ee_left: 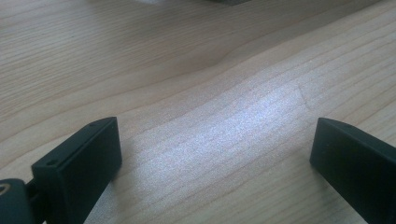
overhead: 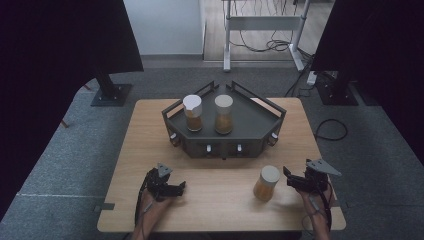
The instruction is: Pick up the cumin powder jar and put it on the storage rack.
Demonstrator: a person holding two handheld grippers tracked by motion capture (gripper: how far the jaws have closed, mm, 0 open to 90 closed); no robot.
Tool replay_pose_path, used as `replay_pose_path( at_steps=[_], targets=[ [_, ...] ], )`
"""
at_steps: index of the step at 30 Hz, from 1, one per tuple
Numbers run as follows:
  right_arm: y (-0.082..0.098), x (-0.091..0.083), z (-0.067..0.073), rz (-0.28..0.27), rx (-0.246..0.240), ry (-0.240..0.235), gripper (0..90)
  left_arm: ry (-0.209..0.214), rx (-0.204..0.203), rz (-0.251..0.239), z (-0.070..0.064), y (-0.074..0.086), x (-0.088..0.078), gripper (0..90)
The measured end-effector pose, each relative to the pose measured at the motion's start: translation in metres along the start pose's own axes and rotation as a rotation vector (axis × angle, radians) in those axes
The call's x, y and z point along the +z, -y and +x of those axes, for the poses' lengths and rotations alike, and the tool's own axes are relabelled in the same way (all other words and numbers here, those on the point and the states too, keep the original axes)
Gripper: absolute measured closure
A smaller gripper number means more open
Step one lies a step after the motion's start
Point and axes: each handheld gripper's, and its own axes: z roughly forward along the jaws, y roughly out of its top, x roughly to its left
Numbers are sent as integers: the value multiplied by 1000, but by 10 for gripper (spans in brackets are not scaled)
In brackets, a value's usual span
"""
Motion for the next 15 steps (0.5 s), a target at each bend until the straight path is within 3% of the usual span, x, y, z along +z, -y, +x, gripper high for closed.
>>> replay_pose_path(
  at_steps=[15],
  targets=[
    [18, 4, 2, 32, 10, 6, 61, 0, 0, 0, 0, 0, 0, 16]
  ],
)
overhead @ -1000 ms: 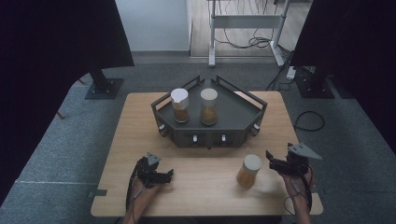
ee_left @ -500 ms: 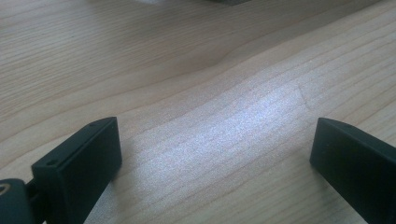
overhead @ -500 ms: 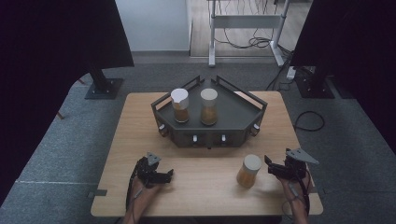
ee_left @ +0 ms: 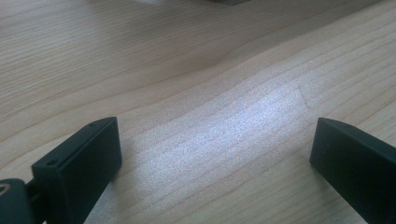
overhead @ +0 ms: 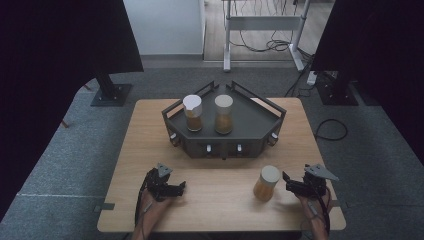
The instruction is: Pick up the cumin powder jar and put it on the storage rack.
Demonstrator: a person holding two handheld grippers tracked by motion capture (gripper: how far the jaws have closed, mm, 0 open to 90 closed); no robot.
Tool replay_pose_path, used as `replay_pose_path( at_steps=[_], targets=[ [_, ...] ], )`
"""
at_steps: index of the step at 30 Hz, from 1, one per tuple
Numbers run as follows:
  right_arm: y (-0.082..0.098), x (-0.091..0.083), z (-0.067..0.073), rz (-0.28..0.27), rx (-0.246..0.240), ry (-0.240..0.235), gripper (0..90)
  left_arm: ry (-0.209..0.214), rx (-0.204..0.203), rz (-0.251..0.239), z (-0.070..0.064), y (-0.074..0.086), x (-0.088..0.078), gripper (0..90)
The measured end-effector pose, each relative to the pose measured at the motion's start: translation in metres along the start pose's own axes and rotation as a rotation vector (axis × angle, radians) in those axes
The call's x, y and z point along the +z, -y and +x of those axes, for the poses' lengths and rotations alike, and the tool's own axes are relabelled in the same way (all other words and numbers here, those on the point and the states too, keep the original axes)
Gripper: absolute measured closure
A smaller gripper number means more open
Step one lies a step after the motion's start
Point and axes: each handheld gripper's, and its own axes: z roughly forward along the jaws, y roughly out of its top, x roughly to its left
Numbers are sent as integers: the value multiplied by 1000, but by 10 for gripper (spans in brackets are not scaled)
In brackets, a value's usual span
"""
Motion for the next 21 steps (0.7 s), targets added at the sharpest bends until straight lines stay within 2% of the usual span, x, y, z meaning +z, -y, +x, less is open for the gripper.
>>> replay_pose_path(
  at_steps=[21],
  targets=[
    [14, 5, 2, 22, 14, -5, 59, 0, 0, 0, 0, 0, 0, 16]
  ],
)
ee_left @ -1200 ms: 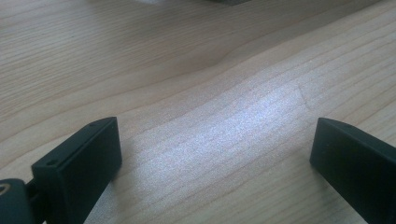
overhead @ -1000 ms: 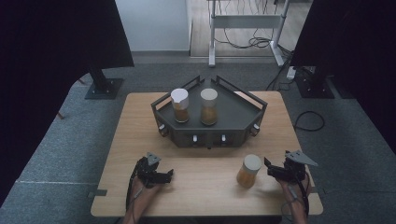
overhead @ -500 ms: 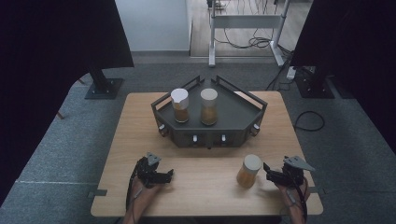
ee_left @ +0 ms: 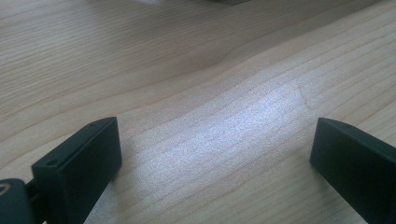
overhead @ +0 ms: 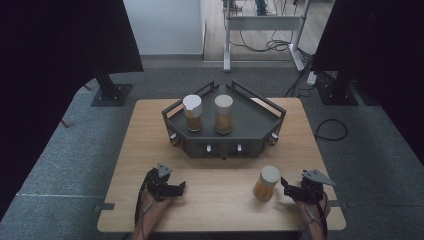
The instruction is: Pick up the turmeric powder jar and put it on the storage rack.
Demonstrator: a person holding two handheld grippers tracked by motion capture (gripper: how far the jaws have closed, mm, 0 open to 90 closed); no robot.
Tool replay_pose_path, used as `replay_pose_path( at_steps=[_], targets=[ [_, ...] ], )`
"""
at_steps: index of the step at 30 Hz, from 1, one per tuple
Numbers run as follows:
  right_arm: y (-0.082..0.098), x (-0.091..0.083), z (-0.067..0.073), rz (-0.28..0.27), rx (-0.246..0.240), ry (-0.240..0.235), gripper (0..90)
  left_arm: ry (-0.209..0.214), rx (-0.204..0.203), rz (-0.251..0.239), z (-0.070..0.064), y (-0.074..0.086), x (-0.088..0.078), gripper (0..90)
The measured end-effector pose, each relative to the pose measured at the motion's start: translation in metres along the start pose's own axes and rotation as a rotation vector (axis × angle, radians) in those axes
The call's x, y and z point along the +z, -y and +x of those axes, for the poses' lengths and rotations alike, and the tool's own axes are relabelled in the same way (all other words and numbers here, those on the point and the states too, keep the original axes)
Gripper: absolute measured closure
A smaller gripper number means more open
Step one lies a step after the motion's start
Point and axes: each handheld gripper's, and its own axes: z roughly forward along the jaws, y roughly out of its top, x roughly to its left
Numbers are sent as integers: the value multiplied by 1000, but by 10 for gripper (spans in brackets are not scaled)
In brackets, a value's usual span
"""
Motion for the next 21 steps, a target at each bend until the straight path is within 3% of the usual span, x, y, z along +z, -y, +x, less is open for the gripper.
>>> replay_pose_path(
  at_steps=[21],
  targets=[
    [-4, -6, 2, -23, -4, 5, 61, 0, 0, 0, 0, 0, 0, 16]
  ],
)
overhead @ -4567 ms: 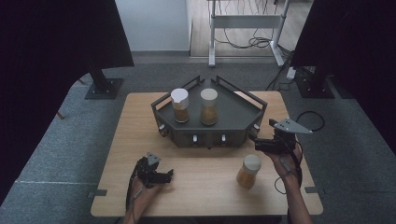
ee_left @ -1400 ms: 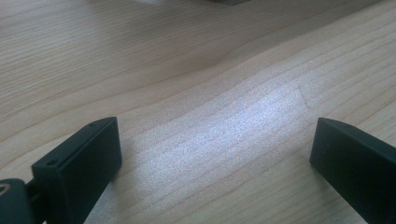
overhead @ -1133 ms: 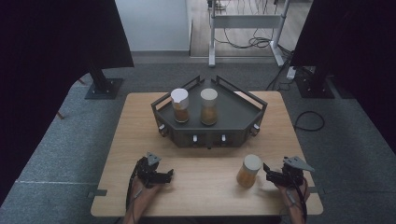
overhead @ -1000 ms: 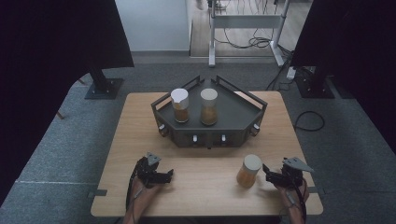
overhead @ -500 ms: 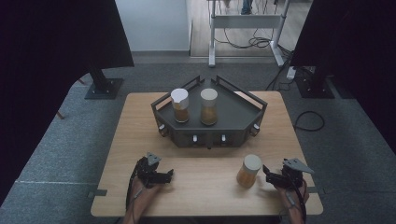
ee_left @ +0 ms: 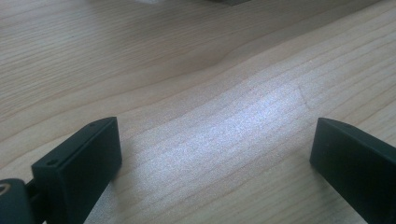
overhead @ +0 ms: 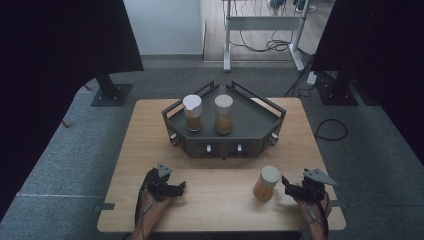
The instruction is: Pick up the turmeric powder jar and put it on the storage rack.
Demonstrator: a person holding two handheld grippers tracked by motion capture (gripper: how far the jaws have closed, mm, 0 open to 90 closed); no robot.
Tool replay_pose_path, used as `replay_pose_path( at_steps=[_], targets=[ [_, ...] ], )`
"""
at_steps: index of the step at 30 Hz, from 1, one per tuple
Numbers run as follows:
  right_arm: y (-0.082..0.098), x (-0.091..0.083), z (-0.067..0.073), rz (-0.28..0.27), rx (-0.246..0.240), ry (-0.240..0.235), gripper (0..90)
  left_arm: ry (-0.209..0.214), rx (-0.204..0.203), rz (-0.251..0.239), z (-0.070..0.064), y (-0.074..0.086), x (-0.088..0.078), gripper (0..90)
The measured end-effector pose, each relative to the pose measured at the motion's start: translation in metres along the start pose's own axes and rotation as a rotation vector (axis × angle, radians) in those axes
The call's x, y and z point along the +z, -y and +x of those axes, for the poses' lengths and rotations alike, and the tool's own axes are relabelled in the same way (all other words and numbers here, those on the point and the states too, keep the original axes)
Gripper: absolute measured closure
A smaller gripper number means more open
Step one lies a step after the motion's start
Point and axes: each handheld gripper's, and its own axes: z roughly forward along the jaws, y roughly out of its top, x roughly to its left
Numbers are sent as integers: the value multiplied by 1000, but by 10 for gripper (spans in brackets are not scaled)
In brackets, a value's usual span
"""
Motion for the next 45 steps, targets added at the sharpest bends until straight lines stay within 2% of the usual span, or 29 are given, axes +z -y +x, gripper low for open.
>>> replay_pose_path(
  at_steps=[21, 45],
  targets=[
    [-15, -17, 4, -72, -28, 3, 62, 0, 0, 0, 0, 0, 0, 16],
    [-32, -34, 2, -134, -28, -6, 62, 0, 0, 0, 0, 0, 0, 16]
  ],
)
